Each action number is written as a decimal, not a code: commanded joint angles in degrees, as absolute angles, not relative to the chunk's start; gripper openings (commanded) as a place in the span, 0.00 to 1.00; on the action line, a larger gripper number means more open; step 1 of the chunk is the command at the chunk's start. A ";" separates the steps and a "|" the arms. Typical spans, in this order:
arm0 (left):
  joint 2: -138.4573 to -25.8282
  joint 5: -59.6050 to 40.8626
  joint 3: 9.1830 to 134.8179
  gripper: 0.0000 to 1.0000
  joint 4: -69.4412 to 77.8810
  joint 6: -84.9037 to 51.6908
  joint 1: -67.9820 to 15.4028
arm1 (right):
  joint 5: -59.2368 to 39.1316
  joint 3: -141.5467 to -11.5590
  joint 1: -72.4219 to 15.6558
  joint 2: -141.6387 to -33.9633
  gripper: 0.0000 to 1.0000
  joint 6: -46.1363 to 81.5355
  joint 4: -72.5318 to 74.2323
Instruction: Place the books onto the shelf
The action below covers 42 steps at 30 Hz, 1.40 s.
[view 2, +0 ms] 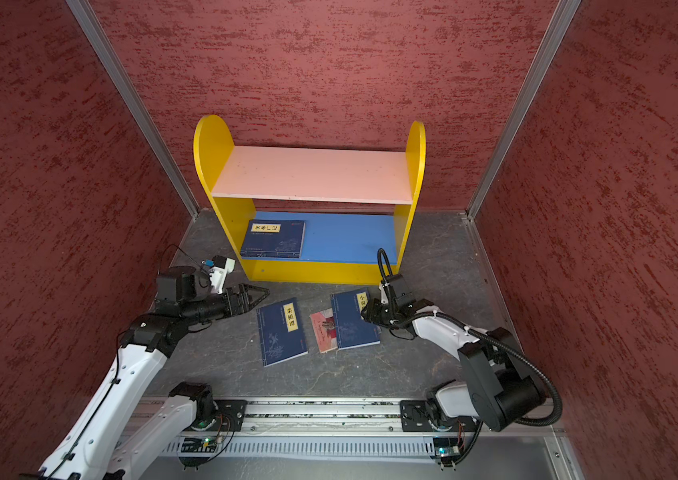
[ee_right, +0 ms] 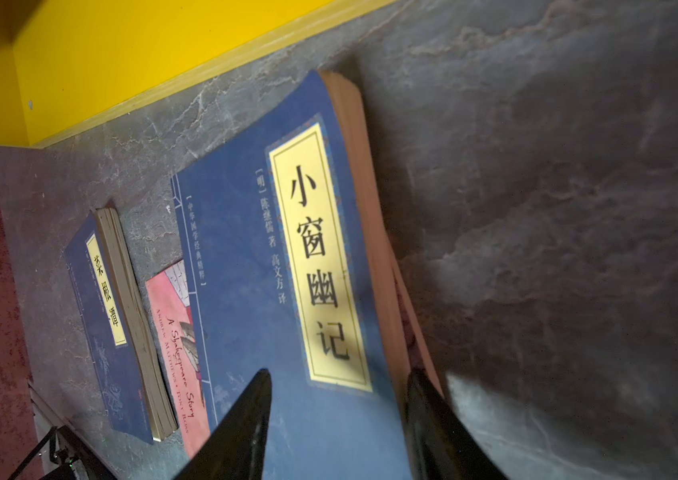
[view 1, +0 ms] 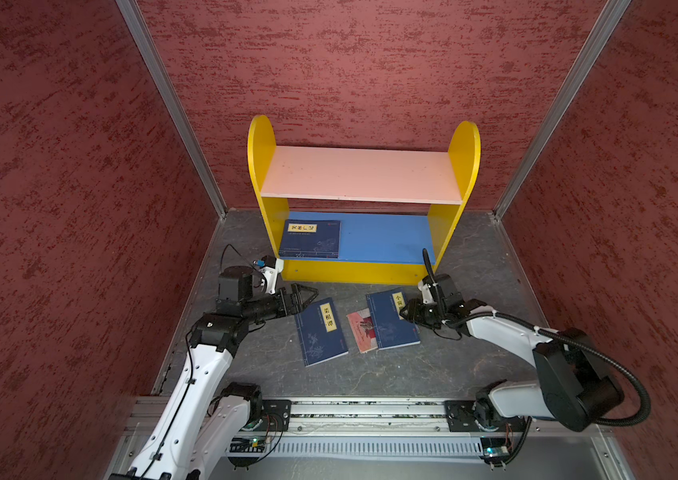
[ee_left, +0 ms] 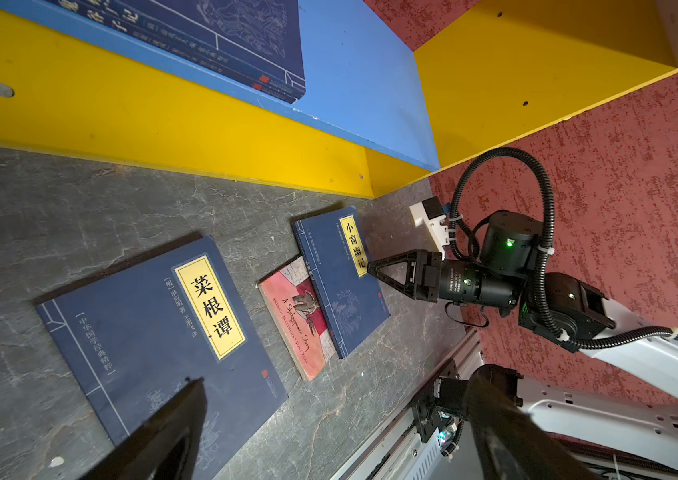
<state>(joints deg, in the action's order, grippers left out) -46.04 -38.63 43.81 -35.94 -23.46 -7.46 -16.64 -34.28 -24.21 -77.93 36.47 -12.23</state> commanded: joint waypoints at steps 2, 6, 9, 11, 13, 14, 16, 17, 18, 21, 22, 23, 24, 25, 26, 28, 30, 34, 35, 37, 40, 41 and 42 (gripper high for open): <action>-46.54 -37.93 43.55 0.97 -34.74 -20.82 -9.16 | -10.42 -30.86 -24.65 -72.98 0.55 39.32 -8.39; -47.79 -37.73 43.86 0.97 -34.12 -18.30 -10.09 | -8.69 -28.99 -24.66 -71.27 0.55 41.28 -4.16; -49.03 -34.20 44.61 0.97 -34.46 -14.65 -10.59 | -7.81 -28.03 -24.69 -71.16 0.56 41.75 -1.05; -49.54 -33.81 45.31 0.97 -35.08 -13.96 -10.62 | -8.48 -27.55 -24.70 -71.54 0.56 41.84 2.01; -49.51 -34.63 45.63 0.97 -35.03 -14.56 -10.85 | -9.43 -28.22 -24.69 -72.84 0.56 41.60 3.73; -49.39 -35.02 45.46 0.97 -34.77 -14.95 -11.05 | -10.02 -28.69 -24.67 -73.71 0.56 41.49 4.32; -49.04 -34.92 44.84 0.96 -34.38 -15.45 -11.34 | -10.98 -29.09 -24.69 -75.01 0.56 41.53 5.92; -48.77 -34.46 44.46 0.97 -34.43 -15.55 -11.27 | -11.32 -29.09 -24.70 -75.54 0.56 41.66 6.67; -48.42 -34.04 44.05 0.97 -34.45 -15.52 -11.25 | -11.40 -29.14 -24.68 -76.05 0.56 41.61 6.87; -46.98 -34.27 42.73 0.97 -34.45 -14.86 -11.25 | -11.03 -30.66 -24.67 -77.87 0.56 39.84 4.93; -46.77 -34.35 42.61 0.97 -34.62 -14.90 -11.20 | -10.65 -31.08 -24.69 -78.29 0.56 39.24 4.10; -46.61 -34.60 42.39 0.97 -34.72 -14.87 -11.25 | -10.76 -31.20 -24.70 -78.59 0.56 38.68 4.05; -46.44 -34.79 42.24 0.97 -34.72 -14.85 -11.26 | -11.06 -31.40 -24.68 -78.89 0.56 38.21 4.06; -46.32 -34.80 42.03 0.97 -34.55 -14.92 -11.22 | -11.43 -31.63 -24.63 -79.25 0.56 37.85 3.92; -46.10 -34.88 41.77 0.97 -34.31 -14.90 -11.21 | -12.20 -31.64 -24.66 -79.60 0.56 37.59 4.37; -45.98 -35.03 41.33 0.97 -33.94 -15.11 -11.18 | -13.15 -31.81 -24.68 -80.30 0.55 37.18 4.78; -45.98 -35.14 41.05 0.97 -33.75 -15.20 -11.16 | -14.02 -31.80 -24.67 -81.38 0.55 37.15 5.55; -46.24 -35.26 40.94 0.97 -33.87 -15.35 -11.25 | -15.26 -32.24 -24.78 -84.30 0.52 36.98 6.31; -46.41 -35.37 40.91 0.97 -33.84 -15.42 -11.23 | -15.45 -32.34 -24.85 -84.73 0.52 36.99 6.48; -46.84 -35.56 41.11 0.97 -33.93 -15.53 -11.26 | -16.07 -32.34 -25.11 -84.90 0.51 37.00 7.19; -47.59 -35.77 40.79 0.96 -33.46 -16.26 -11.56 | -16.30 -32.77 -25.85 -84.73 0.49 36.49 6.97; -47.77 -35.96 40.49 0.96 -33.17 -16.62 -11.67 | -16.06 -32.94 -26.21 -84.48 0.49 36.22 6.59; -48.15 -36.12 40.27 0.96 -32.92 -16.92 -12.01 | -15.47 -33.20 -26.61 -84.33 0.49 36.00 5.95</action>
<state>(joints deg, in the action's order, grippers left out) -47.68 -34.87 41.01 -34.74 -16.25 -11.35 -14.57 -31.42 -25.39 -84.55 37.23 4.93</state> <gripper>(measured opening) 0.961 0.492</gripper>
